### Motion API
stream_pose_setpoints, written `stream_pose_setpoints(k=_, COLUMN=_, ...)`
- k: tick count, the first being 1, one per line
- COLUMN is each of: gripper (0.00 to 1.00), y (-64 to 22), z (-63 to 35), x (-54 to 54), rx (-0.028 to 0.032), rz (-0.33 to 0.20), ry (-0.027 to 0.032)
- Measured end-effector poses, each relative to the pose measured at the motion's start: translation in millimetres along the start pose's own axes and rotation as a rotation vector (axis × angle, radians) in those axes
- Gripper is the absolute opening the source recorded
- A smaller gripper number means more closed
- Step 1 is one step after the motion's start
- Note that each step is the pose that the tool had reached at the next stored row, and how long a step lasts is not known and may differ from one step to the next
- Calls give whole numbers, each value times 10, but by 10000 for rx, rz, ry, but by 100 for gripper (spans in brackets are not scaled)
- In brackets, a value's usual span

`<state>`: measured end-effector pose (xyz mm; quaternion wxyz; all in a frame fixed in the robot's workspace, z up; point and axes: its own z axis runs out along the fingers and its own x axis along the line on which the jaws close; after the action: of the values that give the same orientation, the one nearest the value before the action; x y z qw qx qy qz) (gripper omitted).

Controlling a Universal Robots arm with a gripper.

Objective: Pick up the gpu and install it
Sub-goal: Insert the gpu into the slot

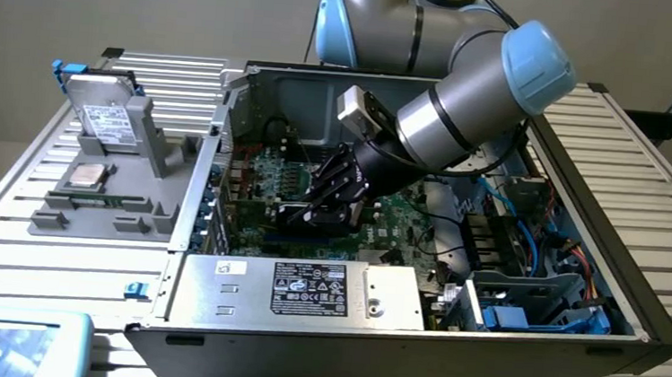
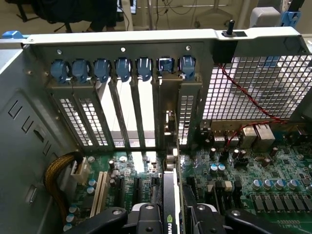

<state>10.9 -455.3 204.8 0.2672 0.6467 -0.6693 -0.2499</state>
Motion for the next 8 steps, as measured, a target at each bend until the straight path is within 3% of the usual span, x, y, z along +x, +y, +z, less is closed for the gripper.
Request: stream_pose_setpoints(k=8, gripper=28, y=-1, z=1, x=0, rx=0, rz=-2, ry=-3)
